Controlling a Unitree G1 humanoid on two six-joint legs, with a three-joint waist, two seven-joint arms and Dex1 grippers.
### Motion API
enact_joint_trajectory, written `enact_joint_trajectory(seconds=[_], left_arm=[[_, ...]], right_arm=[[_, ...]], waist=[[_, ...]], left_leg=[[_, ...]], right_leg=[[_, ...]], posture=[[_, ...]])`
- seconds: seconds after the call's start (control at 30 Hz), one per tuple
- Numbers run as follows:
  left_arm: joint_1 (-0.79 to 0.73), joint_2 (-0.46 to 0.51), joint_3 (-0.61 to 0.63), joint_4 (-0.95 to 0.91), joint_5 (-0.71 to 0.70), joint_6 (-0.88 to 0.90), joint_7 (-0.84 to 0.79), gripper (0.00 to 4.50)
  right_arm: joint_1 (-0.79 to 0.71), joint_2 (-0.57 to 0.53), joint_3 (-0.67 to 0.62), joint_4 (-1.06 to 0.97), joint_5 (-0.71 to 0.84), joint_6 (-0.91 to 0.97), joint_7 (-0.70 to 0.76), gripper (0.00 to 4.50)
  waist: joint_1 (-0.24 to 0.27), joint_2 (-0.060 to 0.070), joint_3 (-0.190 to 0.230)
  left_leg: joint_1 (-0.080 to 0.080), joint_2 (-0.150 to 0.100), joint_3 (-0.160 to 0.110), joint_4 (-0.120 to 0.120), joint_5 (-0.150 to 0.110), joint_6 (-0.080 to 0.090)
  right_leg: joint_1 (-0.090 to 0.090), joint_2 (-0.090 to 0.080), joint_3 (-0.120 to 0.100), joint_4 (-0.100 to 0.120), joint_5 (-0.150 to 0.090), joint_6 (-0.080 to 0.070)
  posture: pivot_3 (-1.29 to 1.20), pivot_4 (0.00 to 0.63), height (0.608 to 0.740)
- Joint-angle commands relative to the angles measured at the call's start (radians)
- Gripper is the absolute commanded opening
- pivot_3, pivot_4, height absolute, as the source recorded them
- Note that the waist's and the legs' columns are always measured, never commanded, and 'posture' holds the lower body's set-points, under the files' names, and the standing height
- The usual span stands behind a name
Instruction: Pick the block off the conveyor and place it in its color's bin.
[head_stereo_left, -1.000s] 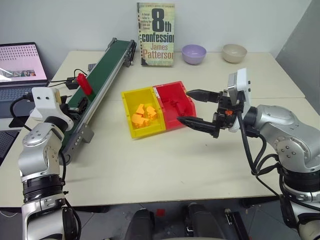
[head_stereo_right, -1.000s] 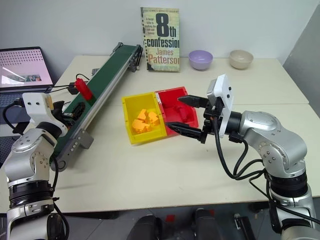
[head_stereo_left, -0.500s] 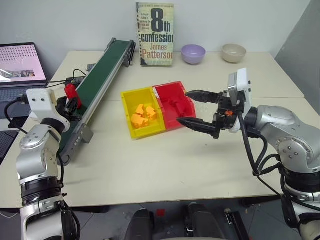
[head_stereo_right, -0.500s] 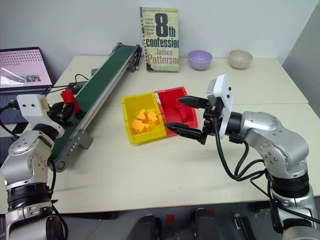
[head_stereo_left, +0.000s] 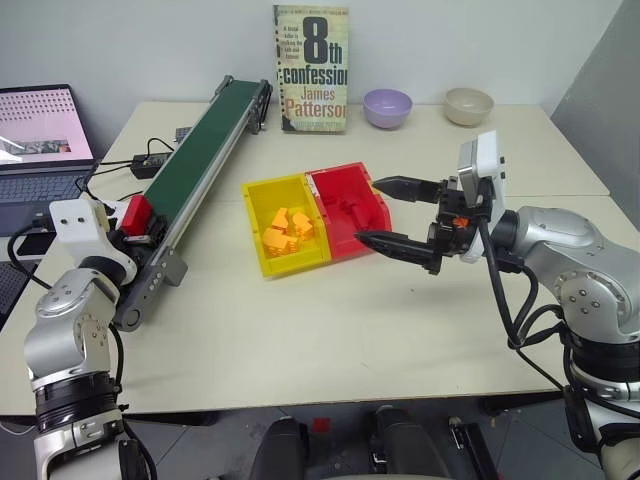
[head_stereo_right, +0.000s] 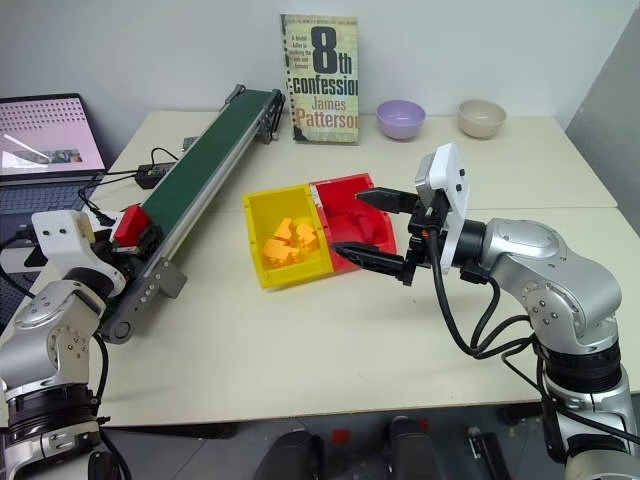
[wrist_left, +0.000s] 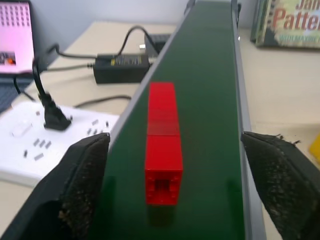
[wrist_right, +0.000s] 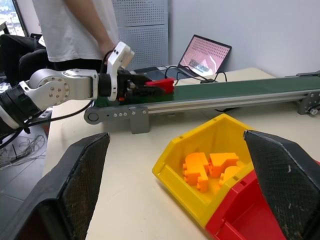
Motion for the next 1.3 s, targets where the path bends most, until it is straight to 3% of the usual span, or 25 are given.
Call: enact_joint_trajectory(seconds=[0.03, 0.67, 0.9, 0.97, 1.17, 1.3], left_arm=[[-0.018, 0.022, 0.006, -0.018, 0.005, -0.014, -0.002, 4.19], [-0.058, 0.028, 0.001, -0.046, -0.009, 0.025, 0.008, 0.55], [-0.214, 0.064, -0.091, -0.063, -0.052, 0.104, -0.104, 0.54], [-0.300, 0.056, -0.186, -0.052, -0.058, 0.126, -0.189, 0.54], [-0.499, -0.003, -0.402, 0.061, -0.005, 0.078, -0.380, 0.54], [-0.647, -0.112, -0.544, 0.269, 0.080, -0.075, -0.504, 0.54]], right_arm=[[-0.020, -0.004, -0.019, -0.016, 0.018, -0.008, 0.002, 4.50], [-0.018, -0.018, -0.034, -0.026, 0.018, -0.005, -0.012, 4.50], [0.000, -0.048, -0.053, -0.064, 0.031, 0.016, -0.037, 4.50], [0.026, -0.067, -0.061, -0.095, 0.008, 0.031, -0.080, 4.50], [0.093, -0.081, -0.076, -0.170, -0.079, 0.069, -0.245, 4.50], [0.164, -0.071, -0.100, -0.266, -0.111, 0.145, -0.383, 4.50]], waist=[[0.000, 0.000, 0.000], [0.000, 0.000, 0.000], [0.007, 0.000, 0.000], [0.007, 0.000, 0.000], [0.024, -0.001, 0.000], [0.023, 0.000, 0.000]], left_leg=[[0.000, 0.000, 0.000, 0.000, 0.000, 0.000], [0.000, 0.000, 0.000, 0.000, 0.000, 0.000], [-0.001, -0.001, 0.000, 0.000, 0.000, 0.000], [-0.001, -0.002, 0.001, 0.000, 0.000, 0.000], [-0.002, -0.003, 0.001, 0.000, 0.000, 0.000], [-0.002, -0.003, 0.002, 0.000, 0.000, 0.000]], right_leg=[[0.000, 0.000, 0.000, 0.000, 0.000, 0.000], [0.000, 0.000, 0.000, 0.000, 0.000, 0.000], [0.000, 0.002, 0.000, -0.001, 0.000, 0.000], [0.000, 0.002, 0.000, -0.001, 0.000, 0.000], [0.000, 0.002, 0.000, -0.003, 0.000, 0.000], [0.000, 0.004, 0.000, -0.003, 0.000, 0.000]], posture=[[0.00, 0.150, 0.740], [0.00, 0.150, 0.740], [0.00, 0.150, 0.740], [0.00, 0.150, 0.740], [0.00, 0.150, 0.740], [0.00, 0.150, 0.740]])
